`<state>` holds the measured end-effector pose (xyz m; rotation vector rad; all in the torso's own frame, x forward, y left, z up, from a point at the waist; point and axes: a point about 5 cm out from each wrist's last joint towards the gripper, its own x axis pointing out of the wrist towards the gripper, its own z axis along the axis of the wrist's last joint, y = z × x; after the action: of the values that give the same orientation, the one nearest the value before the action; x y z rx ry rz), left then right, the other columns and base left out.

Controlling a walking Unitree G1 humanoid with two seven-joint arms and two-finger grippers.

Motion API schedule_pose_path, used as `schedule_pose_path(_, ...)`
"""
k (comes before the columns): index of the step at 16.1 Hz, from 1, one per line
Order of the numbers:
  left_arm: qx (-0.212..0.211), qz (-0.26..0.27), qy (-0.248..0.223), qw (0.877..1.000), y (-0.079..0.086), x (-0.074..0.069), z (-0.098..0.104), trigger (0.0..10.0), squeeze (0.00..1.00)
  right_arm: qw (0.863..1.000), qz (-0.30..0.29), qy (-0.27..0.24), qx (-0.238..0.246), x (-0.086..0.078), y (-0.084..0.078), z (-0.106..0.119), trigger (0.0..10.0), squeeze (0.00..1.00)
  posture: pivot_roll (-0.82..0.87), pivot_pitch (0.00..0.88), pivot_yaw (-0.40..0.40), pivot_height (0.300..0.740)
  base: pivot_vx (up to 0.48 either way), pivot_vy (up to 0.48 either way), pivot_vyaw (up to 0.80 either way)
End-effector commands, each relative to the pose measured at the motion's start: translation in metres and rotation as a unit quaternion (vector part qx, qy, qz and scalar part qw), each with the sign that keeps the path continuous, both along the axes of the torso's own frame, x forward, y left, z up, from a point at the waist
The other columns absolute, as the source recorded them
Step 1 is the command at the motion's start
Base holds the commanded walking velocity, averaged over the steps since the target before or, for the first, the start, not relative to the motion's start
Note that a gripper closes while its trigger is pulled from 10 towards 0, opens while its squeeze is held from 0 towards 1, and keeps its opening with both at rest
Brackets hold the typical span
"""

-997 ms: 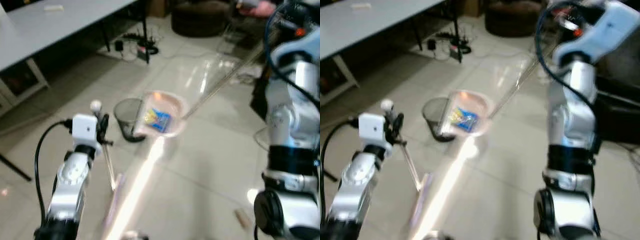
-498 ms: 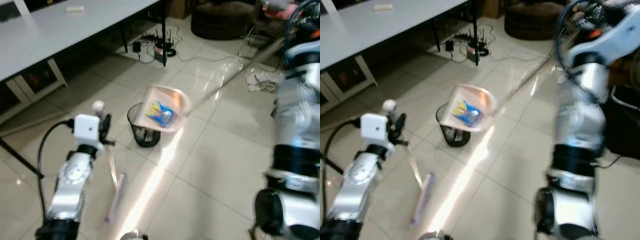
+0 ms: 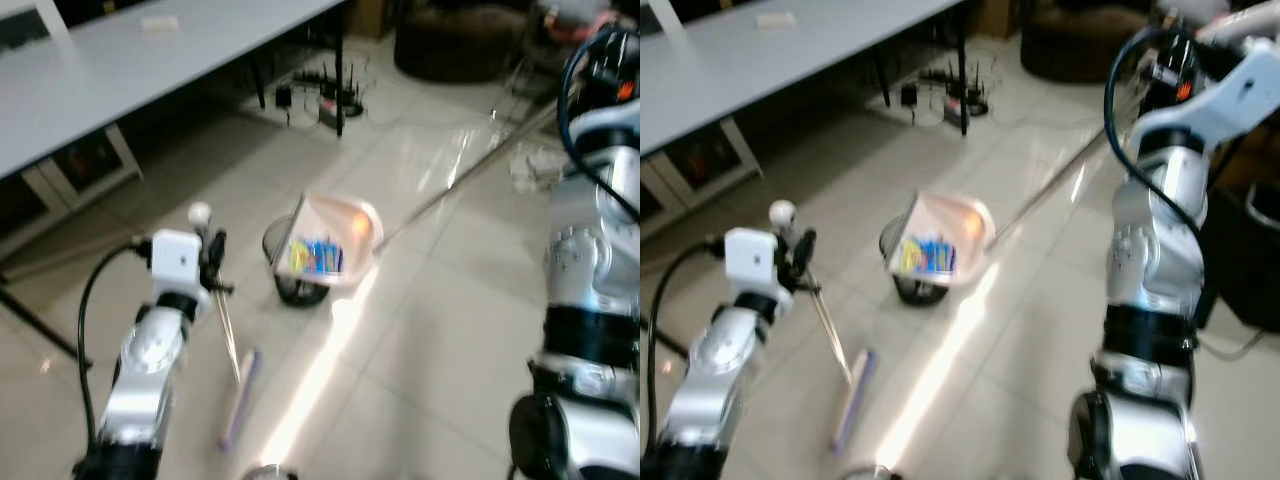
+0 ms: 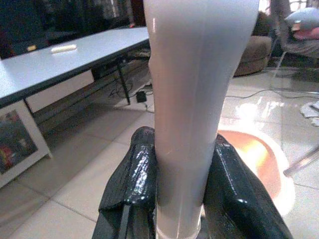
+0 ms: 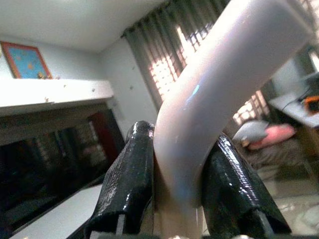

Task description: Sweep floor

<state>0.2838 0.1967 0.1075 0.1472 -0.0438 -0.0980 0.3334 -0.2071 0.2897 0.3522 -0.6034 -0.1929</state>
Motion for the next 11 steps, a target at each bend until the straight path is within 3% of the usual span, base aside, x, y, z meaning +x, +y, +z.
schedule_pose_path(1,0.010,0.005,-0.014,1.000,0.0041,0.0002,0.0068,10.0,0.00,0.999,0.016,-0.046,0.005,-0.0051,0.0058,0.0179,10.0,0.00,0.03,0.056,0.063,0.740,0.409,0.000,0.00)
schedule_pose_path(8,0.013,0.003,-0.011,1.000,0.0054,-0.0005,0.0059,10.0,0.00,0.999,0.018,-0.041,0.007,-0.0049,0.0070,0.0149,10.0,0.00,0.03,0.062,0.065,0.740,0.410,0.000,0.00)
schedule_pose_path(11,0.013,0.005,-0.011,1.000,0.0055,-0.0013,0.0057,10.0,0.00,0.999,0.021,-0.026,-0.023,-0.0041,0.0106,0.0136,10.0,0.00,0.03,0.065,0.061,0.740,0.407,0.000,0.00)
